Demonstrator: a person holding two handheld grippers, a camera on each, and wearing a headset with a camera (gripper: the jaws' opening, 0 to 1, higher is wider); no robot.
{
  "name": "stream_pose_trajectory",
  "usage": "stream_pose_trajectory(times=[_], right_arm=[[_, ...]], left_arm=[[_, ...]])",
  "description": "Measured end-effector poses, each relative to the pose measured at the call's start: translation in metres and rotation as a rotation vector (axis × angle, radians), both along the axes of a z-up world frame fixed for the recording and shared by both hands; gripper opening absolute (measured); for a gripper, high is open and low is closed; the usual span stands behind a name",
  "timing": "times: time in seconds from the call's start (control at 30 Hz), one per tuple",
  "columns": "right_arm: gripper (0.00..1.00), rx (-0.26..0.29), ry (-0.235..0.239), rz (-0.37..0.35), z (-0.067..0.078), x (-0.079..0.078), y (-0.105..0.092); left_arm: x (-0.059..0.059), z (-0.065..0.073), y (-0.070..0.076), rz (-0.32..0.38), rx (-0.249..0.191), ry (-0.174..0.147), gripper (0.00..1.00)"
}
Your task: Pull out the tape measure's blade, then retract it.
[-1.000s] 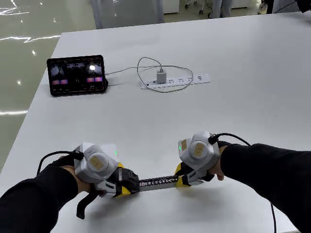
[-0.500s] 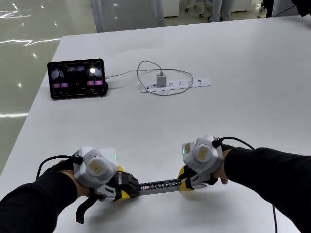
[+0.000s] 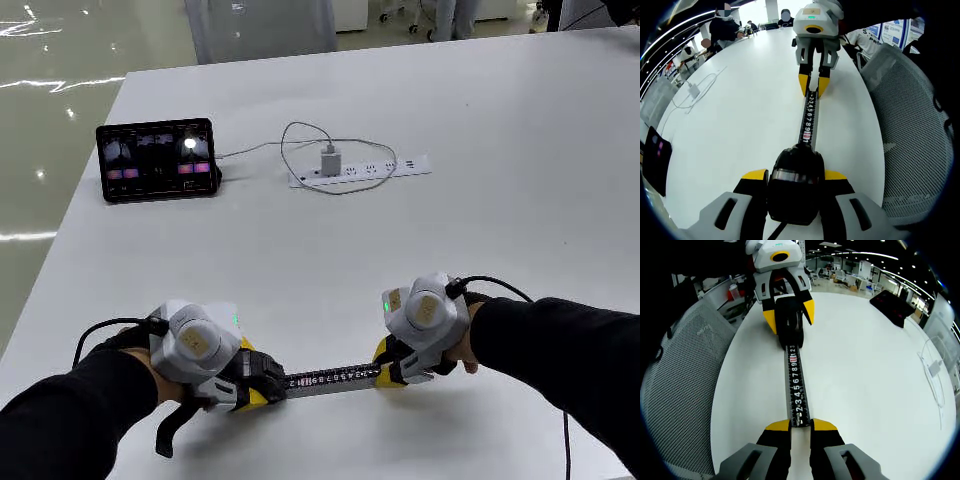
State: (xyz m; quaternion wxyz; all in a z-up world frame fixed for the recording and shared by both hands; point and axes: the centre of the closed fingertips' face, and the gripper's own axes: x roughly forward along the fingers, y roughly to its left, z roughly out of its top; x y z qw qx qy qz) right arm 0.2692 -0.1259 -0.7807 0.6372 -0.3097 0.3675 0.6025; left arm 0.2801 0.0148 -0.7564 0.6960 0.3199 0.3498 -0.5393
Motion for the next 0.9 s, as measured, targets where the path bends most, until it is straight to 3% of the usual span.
stream_pose_trajectory(times=[0.4,0.9], right_arm=[[0.1,-0.004,0.004,-0.011,-0.001,0.001,-0.009],[0.1,-0.004,0.017,-0.025,-0.002,0.001,-0.016]], left_arm=[[0.001,0.001,-0.001,-0.01,-0.003,0.011,0.34],[0.0,0.0,0.0,-0.018,0.001,0.0,0.34]])
